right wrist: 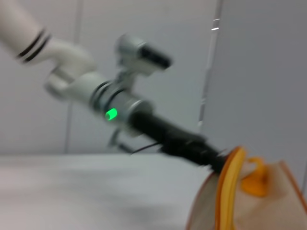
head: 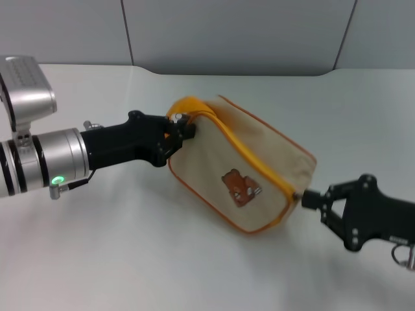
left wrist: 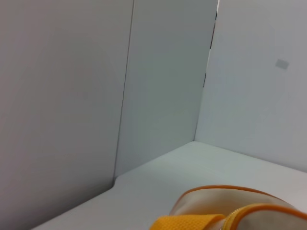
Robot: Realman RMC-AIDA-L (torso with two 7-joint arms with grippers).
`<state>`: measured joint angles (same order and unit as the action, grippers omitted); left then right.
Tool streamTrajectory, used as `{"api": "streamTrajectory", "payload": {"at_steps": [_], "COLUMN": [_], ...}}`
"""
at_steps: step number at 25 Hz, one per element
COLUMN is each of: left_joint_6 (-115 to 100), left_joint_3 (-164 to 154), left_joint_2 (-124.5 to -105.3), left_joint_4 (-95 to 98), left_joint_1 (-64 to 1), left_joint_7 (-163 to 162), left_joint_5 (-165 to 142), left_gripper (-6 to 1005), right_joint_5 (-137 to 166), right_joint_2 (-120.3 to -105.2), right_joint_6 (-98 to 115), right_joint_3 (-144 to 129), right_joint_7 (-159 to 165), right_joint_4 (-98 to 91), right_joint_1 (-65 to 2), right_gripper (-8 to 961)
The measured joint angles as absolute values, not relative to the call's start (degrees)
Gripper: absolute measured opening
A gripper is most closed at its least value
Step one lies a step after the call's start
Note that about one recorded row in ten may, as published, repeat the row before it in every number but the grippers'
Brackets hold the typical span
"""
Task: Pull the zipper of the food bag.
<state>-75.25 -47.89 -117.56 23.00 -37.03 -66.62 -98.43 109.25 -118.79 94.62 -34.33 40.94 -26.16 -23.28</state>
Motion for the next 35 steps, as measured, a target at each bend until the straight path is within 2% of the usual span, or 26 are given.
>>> {"api": "streamTrajectory", "payload": {"at_steps": [9, 12, 18, 23, 26, 27, 28, 31, 35], "left_joint_6": [-77.1, -77.2, -77.6, -84.9, -93.9, -93.9, -101.3, -105.7, -109.6], "left_joint_3": [-47.7, -47.7, -47.6, -47.1, -46.6, -46.6, -48.3, -49.4, -49.6], "left_joint_2": [-118.88, -118.91, -118.91, -117.77, -115.37, -115.37, -112.63, -111.26, -111.25], "left_joint_4": [19.8, 15.9, 14.6, 17.6, 22.3, 22.3, 23.6, 23.6, 23.8], "left_joint_1": [-31.8, -30.5, -29.5, -26.5, -24.1, -24.1, -24.5, -25.8, -27.3], "left_joint_7": [-65.7, -62.0, -59.4, -59.5, -61.3, -61.3, -62.6, -63.1, -63.2], "left_joint_5": [-96.5, -92.4, -89.9, -89.4, -89.6, -89.6, -92.2, -95.7, -101.2], "left_gripper": [124, 128, 137, 272, 354, 381, 408, 537, 689], "right_joint_5": [105.7, 105.1, 105.0, 105.3, 106.1, 106.6, 107.1, 109.3, 112.0], "right_joint_2": [-119.09, -118.95, -118.84, -118.29, -116.81, -116.12, -115.44, -113.84, -113.46], "right_joint_6": [95.0, 94.8, 94.7, 96.1, 99.7, 101.7, 103.7, 109.5, 111.9], "right_joint_3": [-29.8, -29.9, -30.0, -30.4, -31.5, -32.2, -33.0, -35.5, -36.5], "right_joint_7": [46.5, 47.7, 49.3, 51.7, 54.4, 55.4, 56.6, 59.1, 60.1], "right_joint_4": [-22.5, -21.4, -21.4, -21.9, -22.2, -22.3, -22.3, -22.4, -22.7], "right_joint_1": [-26.9, -28.2, -28.7, -28.8, -29.0, -29.1, -29.2, -29.3, -29.2], "right_gripper": [17, 216, 467, 654, 767, 805, 843, 843, 843]}}
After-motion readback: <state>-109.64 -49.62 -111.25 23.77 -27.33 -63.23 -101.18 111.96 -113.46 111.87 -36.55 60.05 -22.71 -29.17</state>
